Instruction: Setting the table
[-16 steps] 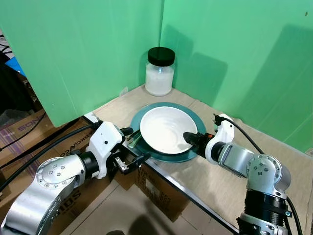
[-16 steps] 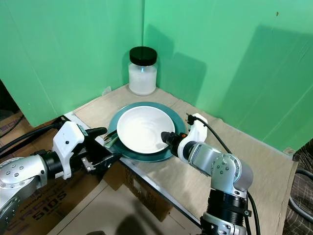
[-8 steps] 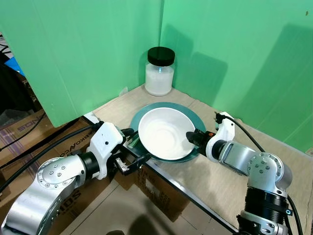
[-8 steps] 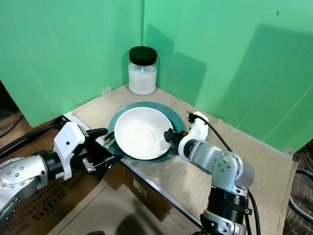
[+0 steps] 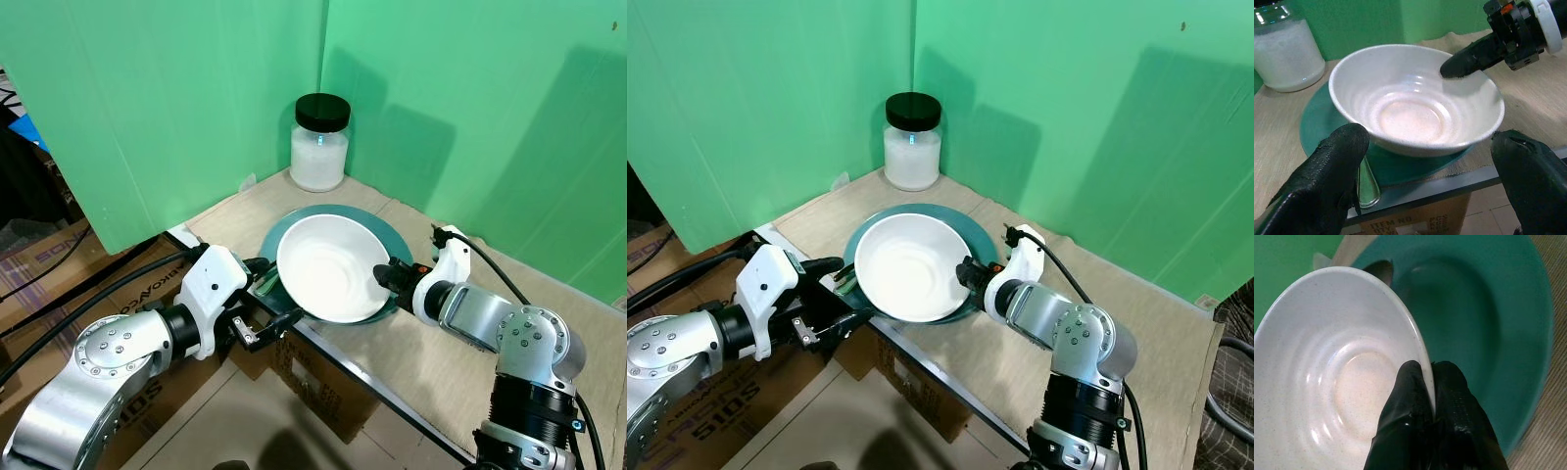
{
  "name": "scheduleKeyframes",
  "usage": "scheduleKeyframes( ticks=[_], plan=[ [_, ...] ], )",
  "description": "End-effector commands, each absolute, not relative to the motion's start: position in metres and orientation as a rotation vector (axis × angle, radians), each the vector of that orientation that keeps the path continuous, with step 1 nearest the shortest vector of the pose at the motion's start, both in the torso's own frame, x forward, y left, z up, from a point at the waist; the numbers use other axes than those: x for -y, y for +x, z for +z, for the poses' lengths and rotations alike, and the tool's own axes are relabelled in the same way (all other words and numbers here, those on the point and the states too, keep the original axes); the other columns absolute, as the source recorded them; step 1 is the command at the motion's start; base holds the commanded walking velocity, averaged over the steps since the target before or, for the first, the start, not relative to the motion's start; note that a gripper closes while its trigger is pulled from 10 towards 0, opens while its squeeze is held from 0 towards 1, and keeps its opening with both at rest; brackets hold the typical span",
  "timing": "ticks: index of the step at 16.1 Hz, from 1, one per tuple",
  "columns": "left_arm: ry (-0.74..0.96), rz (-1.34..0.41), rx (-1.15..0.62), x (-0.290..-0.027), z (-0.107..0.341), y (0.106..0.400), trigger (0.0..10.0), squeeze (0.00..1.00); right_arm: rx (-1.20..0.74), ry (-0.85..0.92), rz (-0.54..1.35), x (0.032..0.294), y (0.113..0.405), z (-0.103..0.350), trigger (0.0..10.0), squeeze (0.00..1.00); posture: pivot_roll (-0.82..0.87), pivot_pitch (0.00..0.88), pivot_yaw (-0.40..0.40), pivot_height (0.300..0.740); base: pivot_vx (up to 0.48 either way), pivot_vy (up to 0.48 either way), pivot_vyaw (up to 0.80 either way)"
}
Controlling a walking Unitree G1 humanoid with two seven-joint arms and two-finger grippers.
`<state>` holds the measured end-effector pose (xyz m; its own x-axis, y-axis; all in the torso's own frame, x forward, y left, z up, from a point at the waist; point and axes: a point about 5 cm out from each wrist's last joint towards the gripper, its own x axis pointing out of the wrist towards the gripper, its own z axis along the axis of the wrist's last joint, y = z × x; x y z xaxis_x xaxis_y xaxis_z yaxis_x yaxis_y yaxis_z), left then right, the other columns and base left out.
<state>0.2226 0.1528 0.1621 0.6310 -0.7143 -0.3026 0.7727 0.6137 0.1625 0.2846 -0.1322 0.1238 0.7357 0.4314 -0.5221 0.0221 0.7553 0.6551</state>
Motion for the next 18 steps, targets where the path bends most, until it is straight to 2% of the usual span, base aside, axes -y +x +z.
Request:
scheduleKeyframes(
  ticks=[1, 2, 4, 5, 9, 10, 12, 14, 18],
  plan=[
    [0.307, -0.877, -0.209, -0.15, 0.164, 0.221, 10.0, 0.0, -0.625, 0.707, 0.272, 0.134, 0.291, 0.139, 0.0, 0.0, 0.11, 0.0, -0.06, 0.74, 0.0, 0.0, 0.0],
    [0.308, -0.874, -0.205, -0.15, 0.165, 0.222, 10.0, 0.0, -0.592, 0.714, 0.274, 0.136, 0.292, 0.143, 0.0, 0.0, 0.11, 0.0, -0.06, 0.74, 0.0, 0.0, 0.0],
    [0.311, -0.849, -0.174, -0.151, 0.168, 0.226, 10.0, 0.0, -0.346, 0.636, 0.328, 0.147, 0.294, 0.175, 0.0, 0.0, 0.11, 0.0, -0.061, 0.74, 0.0, 0.0, 0.0],
    [0.313, -0.841, -0.165, -0.151, 0.169, 0.227, 10.0, 0.0, -0.299, 0.609, 0.331, 0.15, 0.293, 0.18, 0.0, 0.0, 0.11, 0.0, -0.061, 0.74, 0.0, 0.0, 0.0],
    [0.291, -0.757, -0.093, -0.147, 0.174, 0.237, 10.0, 0.0, -0.079, 0.462, 0.315, 0.168, 0.272, 0.198, 0.0, 0.0, 0.11, 0.0, -0.072, 0.74, 0.0, 0.0, 0.0],
    [0.278, -0.698, -0.075, -0.145, 0.173, 0.24, 10.0, 0.0, -0.026, 0.405, 0.291, 0.171, 0.262, 0.197, 10.0, 0.0, 0.11, 0.0, -0.068, 0.74, 0.0, 0.0, 0.0],
    [0.251, -0.599, -0.049, -0.142, 0.168, 0.245, 10.0, 0.0, -0.003, 0.289, 0.247, 0.177, 0.248, 0.189, 10.0, 0.0, 0.1, 0.0, -0.067, 0.74, 0.0, 0.0, 0.0],
    [0.196, -0.503, -0.026, -0.137, 0.167, 0.246, 10.0, 0.0, -0.009, 0.264, 0.195, 0.178, 0.238, 0.18, 10.0, 0.0, 0.08, 0.0, -0.063, 0.74, 0.0, 0.0, 0.0],
    [0.193, -0.442, 0.001, -0.127, 0.163, 0.25, 10.0, 0.0, 0.038, 0.268, 0.134, 0.177, 0.232, 0.178, 10.0, 0.0, 0.07, 0.0, -0.066, 0.74, 0.0, 0.0, -0.79]
  ],
)
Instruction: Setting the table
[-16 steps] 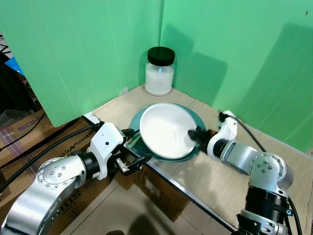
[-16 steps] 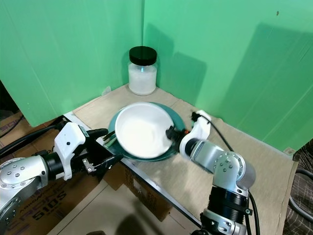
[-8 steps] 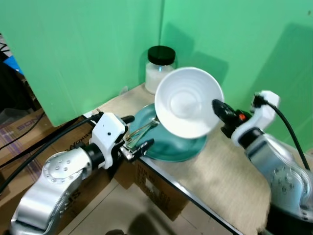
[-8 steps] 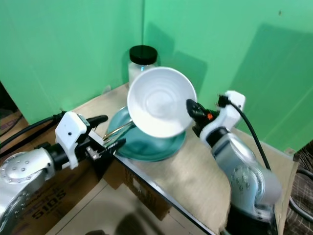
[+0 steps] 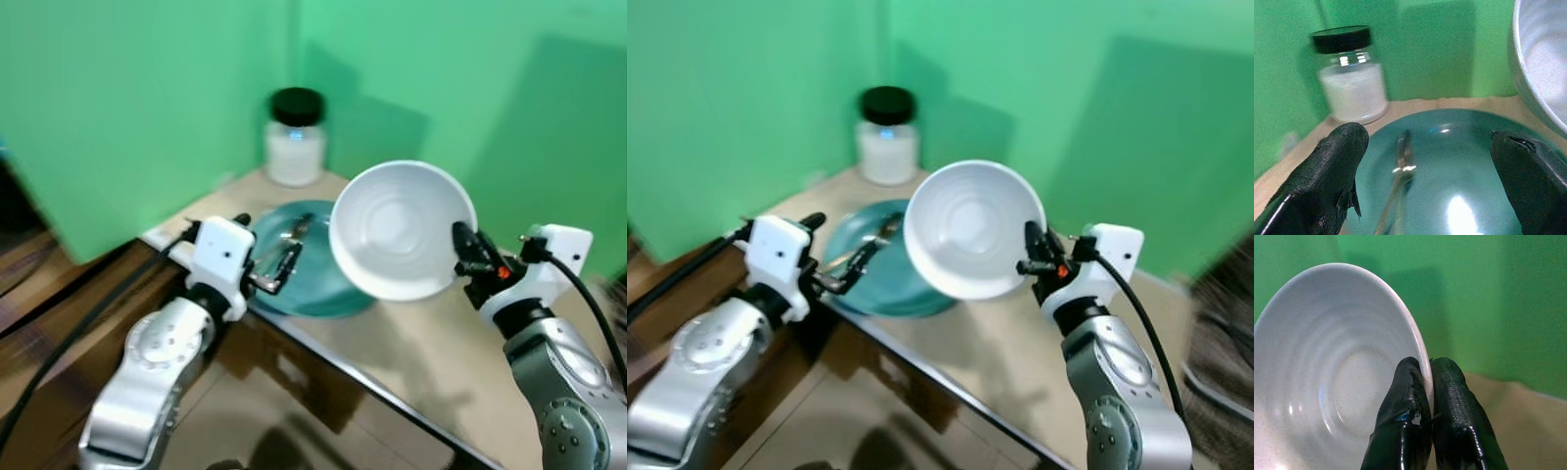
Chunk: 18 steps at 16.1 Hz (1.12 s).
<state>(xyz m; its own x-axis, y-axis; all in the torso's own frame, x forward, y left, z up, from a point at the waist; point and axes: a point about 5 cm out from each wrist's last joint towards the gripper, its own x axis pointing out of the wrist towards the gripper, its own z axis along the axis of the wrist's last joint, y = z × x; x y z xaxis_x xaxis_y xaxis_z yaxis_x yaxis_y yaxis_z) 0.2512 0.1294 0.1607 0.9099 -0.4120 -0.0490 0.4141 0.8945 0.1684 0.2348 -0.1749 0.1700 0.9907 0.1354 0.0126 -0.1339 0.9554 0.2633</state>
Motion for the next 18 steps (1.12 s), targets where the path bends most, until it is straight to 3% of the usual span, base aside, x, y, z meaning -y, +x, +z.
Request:
scheduleKeyframes(
  ticks=[1, 9, 18],
  plan=[
    [0.183, -0.408, 0.006, -0.127, 0.162, 0.256, 10.0, 0.0, 0.054, 0.232, 0.113, 0.176, 0.233, 0.179, 10.0, 0.0, 0.06, 0.0, -0.05, 0.74, 0.0, 0.0, -0.8],
    [0.184, -0.291, 0.02, -0.14, 0.163, 0.261, 10.0, 0.0, 0.047, 0.203, 0.161, 0.163, 0.24, 0.175, 10.0, 0.0, 0.08, 0.0, -0.084, 0.74, 0.0, 0.0, -0.8],
    [0.192, -0.312, 0.006, -0.14, 0.16, 0.256, 10.0, 0.0, -0.017, 0.165, 0.273, 0.156, 0.234, 0.167, 10.0, 0.0, 0.06, 0.0, -0.088, 0.74, 0.0, 0.0, -0.8]
  ],
)
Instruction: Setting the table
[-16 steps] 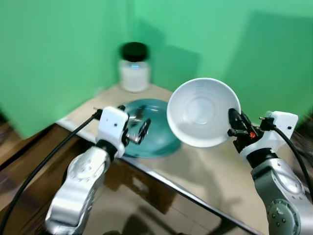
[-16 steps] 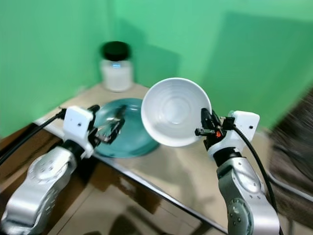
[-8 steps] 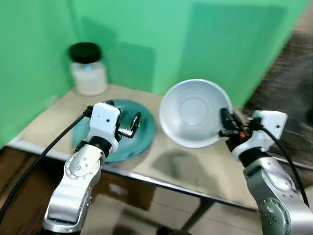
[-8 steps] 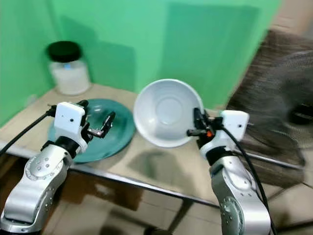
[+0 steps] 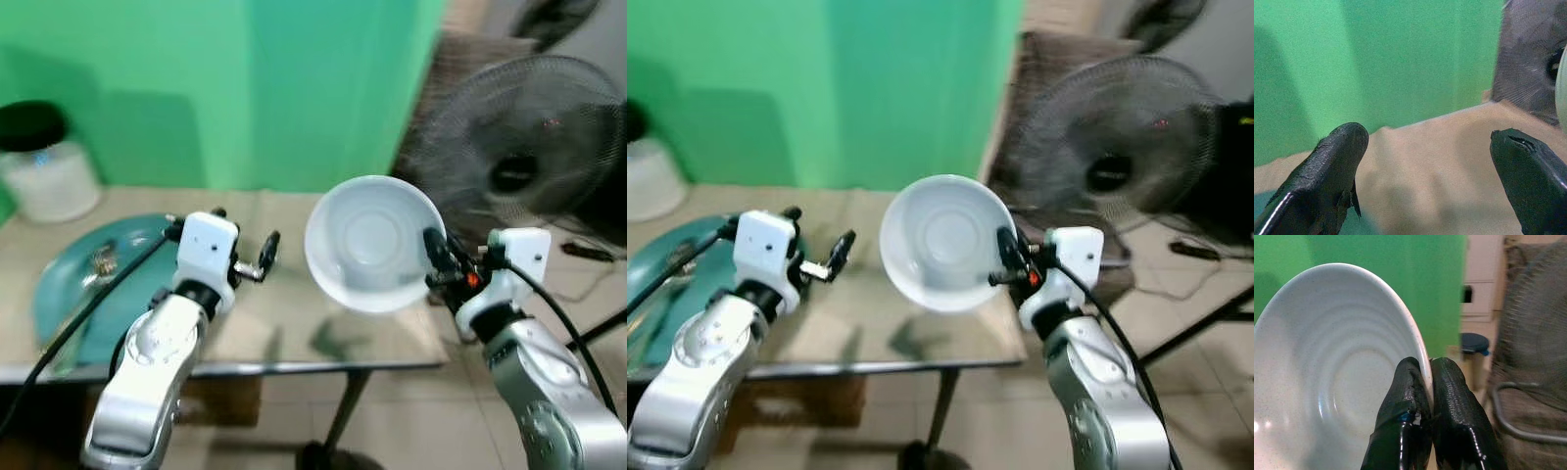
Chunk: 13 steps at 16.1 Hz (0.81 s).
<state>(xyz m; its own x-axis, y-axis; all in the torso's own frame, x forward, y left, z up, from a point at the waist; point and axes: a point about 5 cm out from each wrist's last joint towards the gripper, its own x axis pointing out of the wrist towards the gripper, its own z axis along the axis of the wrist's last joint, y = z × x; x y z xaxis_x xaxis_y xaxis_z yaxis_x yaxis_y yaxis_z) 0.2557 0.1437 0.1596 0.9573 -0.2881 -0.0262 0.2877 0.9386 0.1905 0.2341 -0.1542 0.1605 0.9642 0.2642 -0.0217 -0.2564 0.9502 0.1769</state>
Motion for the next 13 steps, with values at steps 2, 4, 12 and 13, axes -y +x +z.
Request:
scheduleKeyframes(
  ticks=[2, 4, 12, 13],
  plan=[
    [0.193, -0.314, 0.004, -0.1391, 0.1599, 0.2549, 10.0, 0.0, -0.018, 0.163, 0.275, 0.1562, 0.2336, 0.1674, 10.0, 0.0, 0.06, 0.0, -0.09, 0.74, 0.0, 0.0, -0.8],
    [0.194, -0.314, 0.005, -0.1398, 0.1602, 0.255, 10.0, 0.0, -0.019, 0.161, 0.282, 0.1557, 0.234, 0.1673, 10.0, 0.0, 0.06, 0.0, -0.092, 0.74, 0.0, 0.0, -0.8],
    [0.194, -0.295, 0.008, -0.1433, 0.1605, 0.2536, 10.0, 0.0, -0.018, 0.149, 0.325, 0.1518, 0.234, 0.1683, 10.0, 0.0, 0.07, 0.0, -0.101, 0.74, 0.0, 0.0, -0.36],
    [0.194, -0.291, 0.009, -0.1441, 0.1605, 0.2535, 10.0, 0.0, -0.026, 0.153, 0.316, 0.1526, 0.2338, 0.1669, 10.0, 0.0, 0.07, 0.0, -0.1, 0.74, 0.0, 0.0, 0.0]
  ],
)
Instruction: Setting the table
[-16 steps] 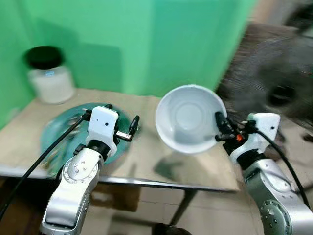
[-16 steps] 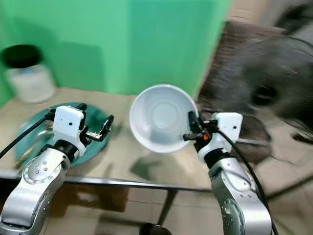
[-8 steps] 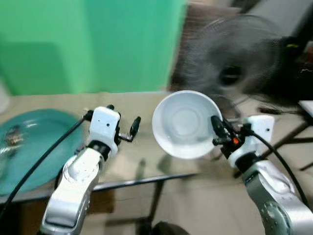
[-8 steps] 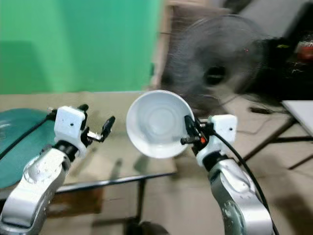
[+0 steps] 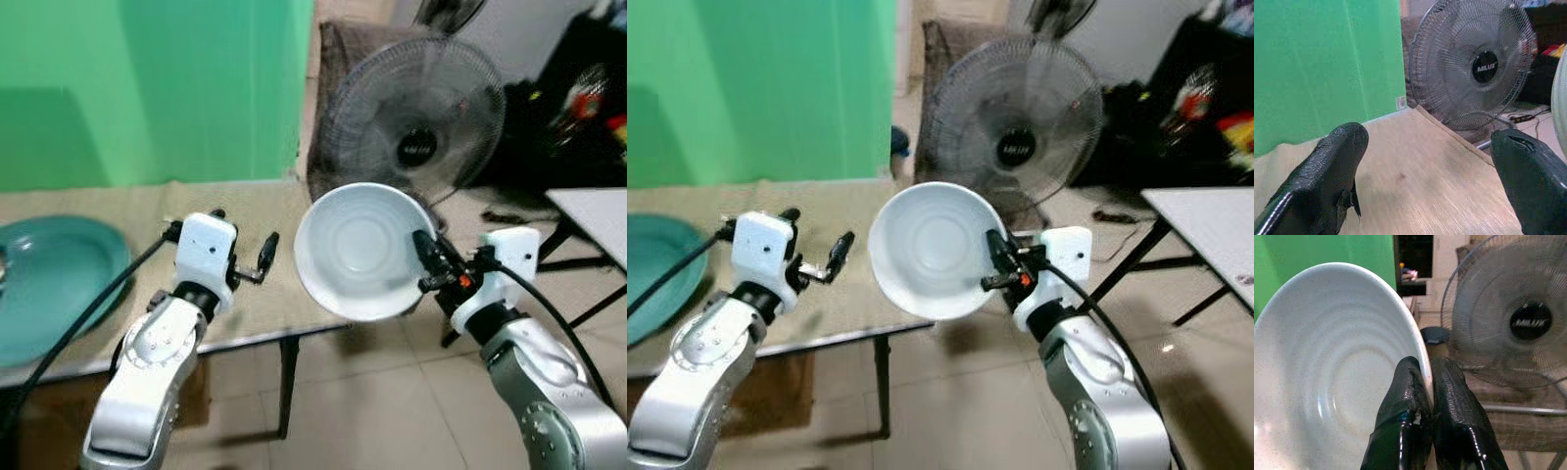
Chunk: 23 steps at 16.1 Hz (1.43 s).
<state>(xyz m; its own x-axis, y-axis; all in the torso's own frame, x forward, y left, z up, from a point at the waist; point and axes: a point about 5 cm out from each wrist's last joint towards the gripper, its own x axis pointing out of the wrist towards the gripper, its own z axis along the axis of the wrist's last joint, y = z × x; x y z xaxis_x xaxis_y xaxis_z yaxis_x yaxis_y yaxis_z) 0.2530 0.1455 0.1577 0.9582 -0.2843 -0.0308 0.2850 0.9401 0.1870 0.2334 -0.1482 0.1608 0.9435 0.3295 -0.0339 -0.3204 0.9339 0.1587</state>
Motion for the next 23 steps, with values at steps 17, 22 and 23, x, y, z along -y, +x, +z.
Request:
scheduleKeyframes(
  ticks=[17, 22, 23],
  plan=[
    [0.189, -0.232, 0.036, -0.149, 0.164, 0.262, 10.0, 0.0, -0.08, 0.129, 0.025, 0.176, 0.224, 0.149, 10.0, 0.0, 0.05, 0.0, -0.075, 0.74, 0.0, -0.076, -0.77],
    [0.186, -0.243, 0.035, -0.147, 0.163, 0.265, 10.0, 0.0, -0.073, 0.125, 0.015, 0.177, 0.223, 0.151, 10.0, 0.0, 0.04, 0.0, -0.064, 0.74, 0.0, -0.264, -0.8],
    [0.187, -0.244, 0.035, -0.148, 0.163, 0.266, 10.0, 0.0, -0.072, 0.125, 0.015, 0.177, 0.223, 0.151, 10.0, 0.0, 0.03, 0.0, -0.063, 0.74, 0.0, -0.259, -0.8]
  ],
)
